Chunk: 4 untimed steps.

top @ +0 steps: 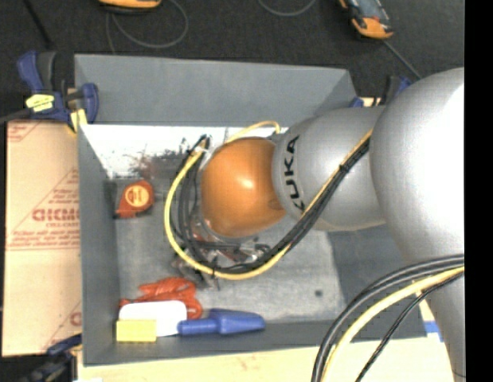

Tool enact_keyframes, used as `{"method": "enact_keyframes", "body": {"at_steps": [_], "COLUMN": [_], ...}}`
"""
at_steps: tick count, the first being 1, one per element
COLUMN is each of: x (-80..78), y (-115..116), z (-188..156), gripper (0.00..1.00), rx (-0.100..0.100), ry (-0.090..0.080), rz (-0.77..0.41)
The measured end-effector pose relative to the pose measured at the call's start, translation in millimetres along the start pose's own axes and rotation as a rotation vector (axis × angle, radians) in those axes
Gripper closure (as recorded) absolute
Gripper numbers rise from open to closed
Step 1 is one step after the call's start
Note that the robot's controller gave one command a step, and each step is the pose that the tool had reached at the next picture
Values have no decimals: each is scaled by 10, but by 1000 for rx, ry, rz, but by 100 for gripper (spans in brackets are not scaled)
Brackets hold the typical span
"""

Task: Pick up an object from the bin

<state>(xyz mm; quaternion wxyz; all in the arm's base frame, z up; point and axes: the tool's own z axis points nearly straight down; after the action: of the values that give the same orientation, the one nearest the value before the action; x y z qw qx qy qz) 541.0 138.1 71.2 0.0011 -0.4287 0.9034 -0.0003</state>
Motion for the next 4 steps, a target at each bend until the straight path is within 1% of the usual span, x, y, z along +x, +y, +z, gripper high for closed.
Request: {"method": "enact_keyframes", "body": {"at_steps": [2, 3, 4], "x": [12, 25, 9], "y": [9, 26, 14], "z": [-41, -257, -476], "gripper": [100, 100, 100], "rx": [-3, -7, -3], "ry": [2, 8, 2], "rz": [1, 1, 0]}}
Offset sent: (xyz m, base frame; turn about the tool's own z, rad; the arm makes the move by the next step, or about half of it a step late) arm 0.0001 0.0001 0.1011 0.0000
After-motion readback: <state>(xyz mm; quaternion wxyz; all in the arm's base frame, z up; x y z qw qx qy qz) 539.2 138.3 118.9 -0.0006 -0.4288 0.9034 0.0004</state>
